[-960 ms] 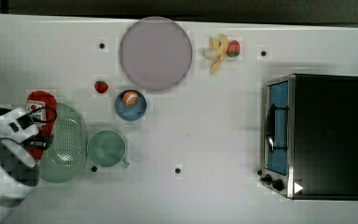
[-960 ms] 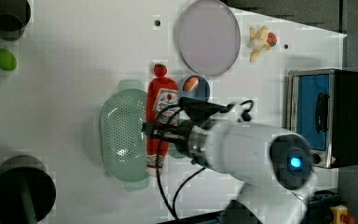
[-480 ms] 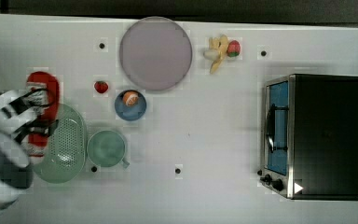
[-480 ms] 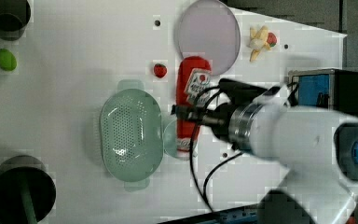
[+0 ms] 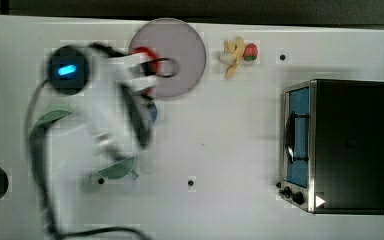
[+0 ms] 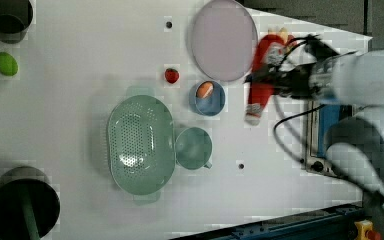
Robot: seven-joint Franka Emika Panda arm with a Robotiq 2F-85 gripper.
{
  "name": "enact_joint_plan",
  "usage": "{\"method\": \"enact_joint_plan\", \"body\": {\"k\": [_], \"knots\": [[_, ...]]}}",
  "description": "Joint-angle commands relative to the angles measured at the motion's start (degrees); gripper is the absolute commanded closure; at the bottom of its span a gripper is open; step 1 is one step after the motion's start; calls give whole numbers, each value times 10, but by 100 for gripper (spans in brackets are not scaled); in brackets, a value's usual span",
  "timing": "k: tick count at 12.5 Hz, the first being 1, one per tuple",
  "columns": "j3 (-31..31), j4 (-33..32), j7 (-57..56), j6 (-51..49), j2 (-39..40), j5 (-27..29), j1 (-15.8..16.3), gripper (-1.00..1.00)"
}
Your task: Pick ketchup from strainer and place it on the table
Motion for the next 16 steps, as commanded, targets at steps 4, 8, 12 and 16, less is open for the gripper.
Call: {"method": "enact_joint_plan", "body": {"k": [4, 8, 12, 16], "knots": [[-70, -26, -195, 13, -20, 1, -64, -21], [-83, -127, -208, 129, -35, 2, -85, -21], [-88, -202, -208, 162, -24, 2, -94, -21], [-90, -225, -208, 183, 15, 2, -97, -27]]}}
